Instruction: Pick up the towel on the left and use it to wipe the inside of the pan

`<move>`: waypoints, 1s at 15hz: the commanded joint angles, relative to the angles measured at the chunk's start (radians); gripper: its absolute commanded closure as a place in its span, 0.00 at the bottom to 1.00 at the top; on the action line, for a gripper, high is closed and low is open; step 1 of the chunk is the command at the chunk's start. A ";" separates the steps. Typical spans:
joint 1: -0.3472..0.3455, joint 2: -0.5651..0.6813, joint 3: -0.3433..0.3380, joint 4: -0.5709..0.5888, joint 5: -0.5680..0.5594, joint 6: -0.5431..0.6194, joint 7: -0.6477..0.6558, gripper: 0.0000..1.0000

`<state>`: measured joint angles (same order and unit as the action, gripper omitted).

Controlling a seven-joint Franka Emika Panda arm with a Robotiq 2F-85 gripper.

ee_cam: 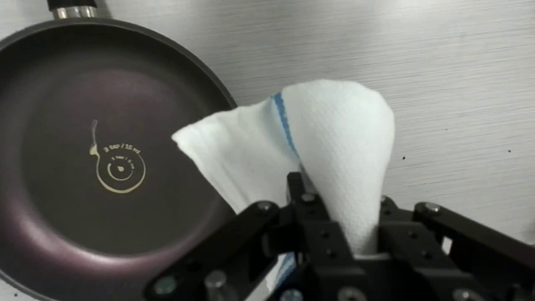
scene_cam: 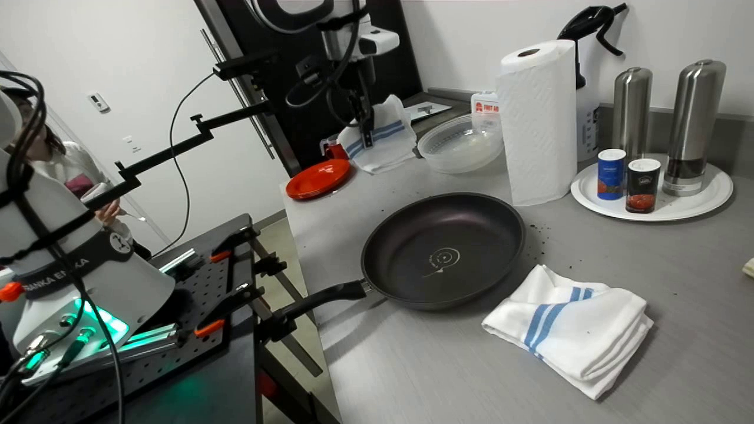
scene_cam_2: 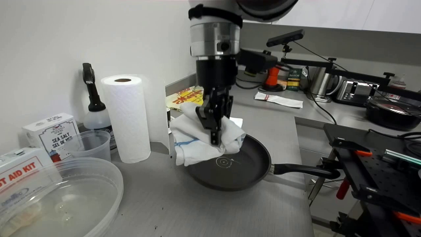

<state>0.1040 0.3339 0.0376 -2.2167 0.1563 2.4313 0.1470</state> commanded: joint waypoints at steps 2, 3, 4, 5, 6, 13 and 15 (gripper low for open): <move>-0.034 -0.103 0.012 -0.018 0.036 -0.107 0.002 0.96; -0.042 -0.105 0.012 -0.005 0.040 -0.135 -0.015 0.96; -0.049 -0.099 0.006 0.014 0.031 -0.157 -0.024 0.96; -0.057 -0.087 0.000 0.038 0.024 -0.180 -0.031 0.96; -0.067 -0.068 -0.008 0.068 0.013 -0.207 -0.040 0.96; -0.133 0.123 -0.041 0.274 -0.003 -0.298 -0.101 0.96; -0.145 0.182 -0.042 0.322 0.000 -0.313 -0.109 0.96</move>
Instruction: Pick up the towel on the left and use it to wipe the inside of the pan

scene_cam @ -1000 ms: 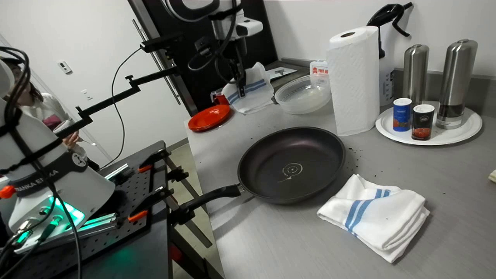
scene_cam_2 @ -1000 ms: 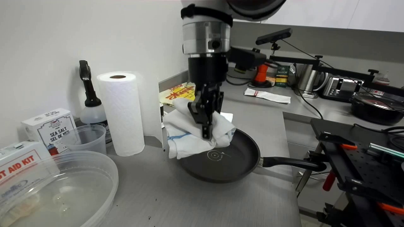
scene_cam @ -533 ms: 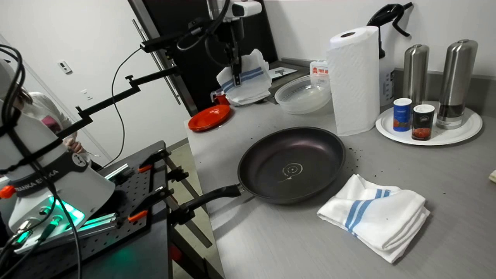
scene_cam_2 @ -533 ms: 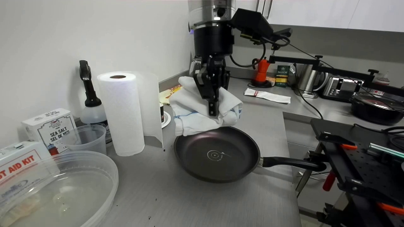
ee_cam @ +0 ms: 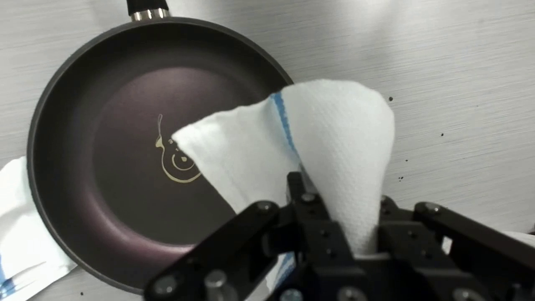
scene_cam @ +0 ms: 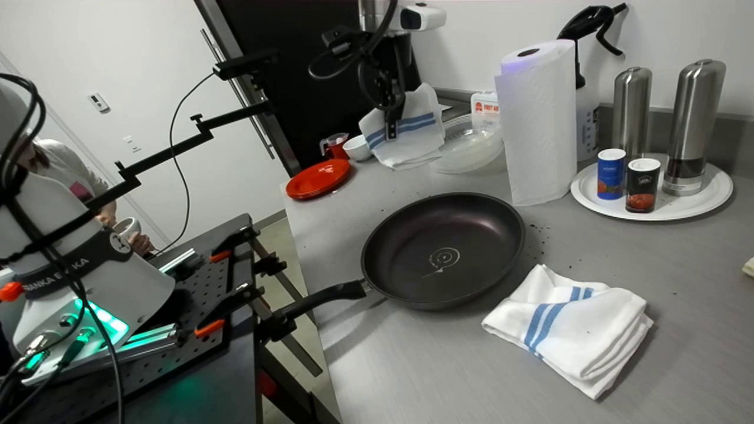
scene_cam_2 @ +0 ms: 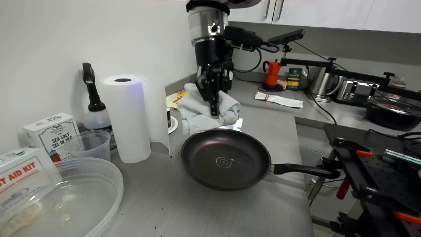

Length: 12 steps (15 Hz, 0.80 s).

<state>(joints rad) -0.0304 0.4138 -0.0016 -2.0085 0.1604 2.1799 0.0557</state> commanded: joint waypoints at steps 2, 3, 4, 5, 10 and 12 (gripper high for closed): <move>-0.020 0.154 -0.004 0.154 -0.004 -0.067 -0.014 0.96; -0.025 0.176 -0.004 0.171 0.000 -0.071 -0.010 0.96; -0.028 0.194 -0.005 0.184 0.003 -0.073 -0.006 0.96; -0.031 0.209 -0.008 0.191 0.006 -0.064 0.004 0.96; -0.056 0.269 -0.004 0.218 0.041 -0.046 0.018 0.96; -0.066 0.283 -0.001 0.216 0.058 -0.034 0.016 0.96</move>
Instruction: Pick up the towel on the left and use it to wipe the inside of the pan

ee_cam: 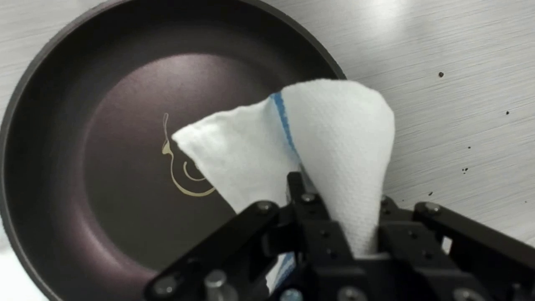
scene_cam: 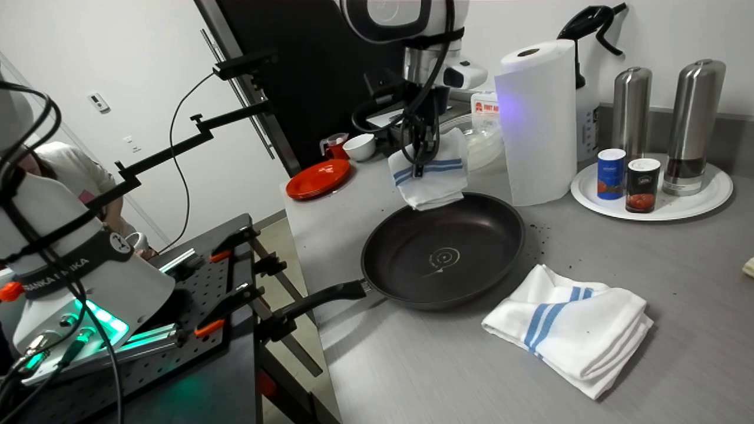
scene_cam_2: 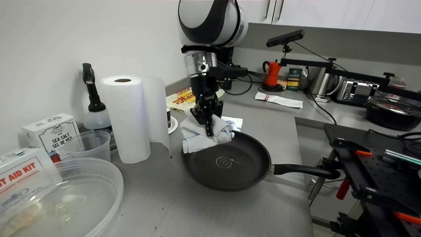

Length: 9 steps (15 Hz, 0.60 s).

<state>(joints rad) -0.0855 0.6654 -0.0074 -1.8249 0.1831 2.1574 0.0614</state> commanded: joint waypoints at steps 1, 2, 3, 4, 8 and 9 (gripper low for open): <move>-0.014 0.037 0.005 0.029 0.044 -0.004 0.011 0.96; -0.014 0.045 0.005 0.024 0.049 0.004 0.013 0.96; -0.016 0.050 0.005 0.020 0.054 0.006 0.014 0.96; -0.017 0.054 0.007 0.013 0.060 0.011 0.014 0.96; -0.016 0.081 0.018 0.004 0.092 0.019 0.017 0.96; -0.014 0.089 0.023 0.004 0.100 0.021 0.017 0.96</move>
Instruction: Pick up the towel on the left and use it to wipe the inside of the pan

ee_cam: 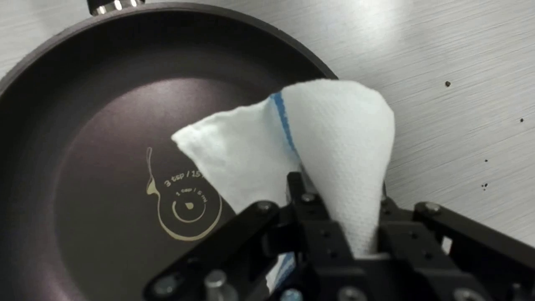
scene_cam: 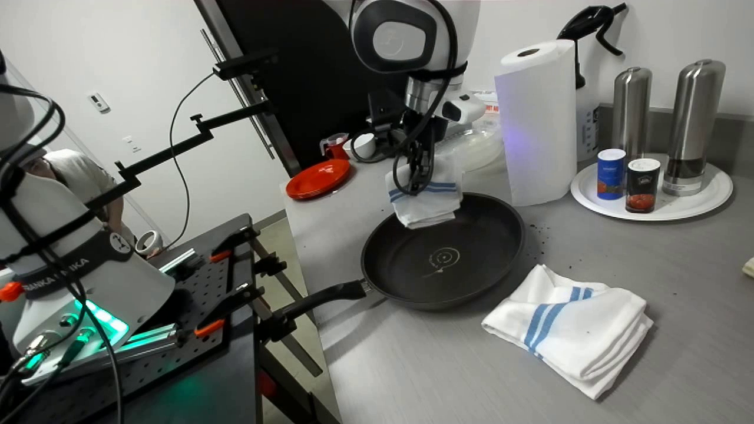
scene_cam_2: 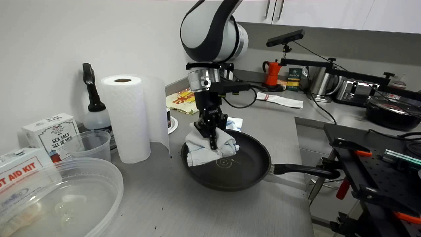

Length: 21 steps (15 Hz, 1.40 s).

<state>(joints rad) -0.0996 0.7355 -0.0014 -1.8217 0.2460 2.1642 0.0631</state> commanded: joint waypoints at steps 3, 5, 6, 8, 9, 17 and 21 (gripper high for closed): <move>0.007 0.040 0.039 -0.002 0.064 0.033 0.010 0.96; 0.013 0.056 0.051 -0.004 0.075 0.048 0.010 0.96; 0.015 0.062 0.055 -0.007 0.078 0.058 0.011 0.96; 0.019 0.076 0.059 -0.012 0.080 0.081 0.014 0.96; 0.021 0.083 0.057 -0.013 0.080 0.092 0.017 0.96; 0.007 0.123 0.030 -0.002 0.071 0.150 0.059 0.96; -0.007 0.129 0.023 -0.008 0.077 0.155 0.070 0.96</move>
<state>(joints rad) -0.1027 0.8550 0.0256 -1.8295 0.3028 2.3058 0.1147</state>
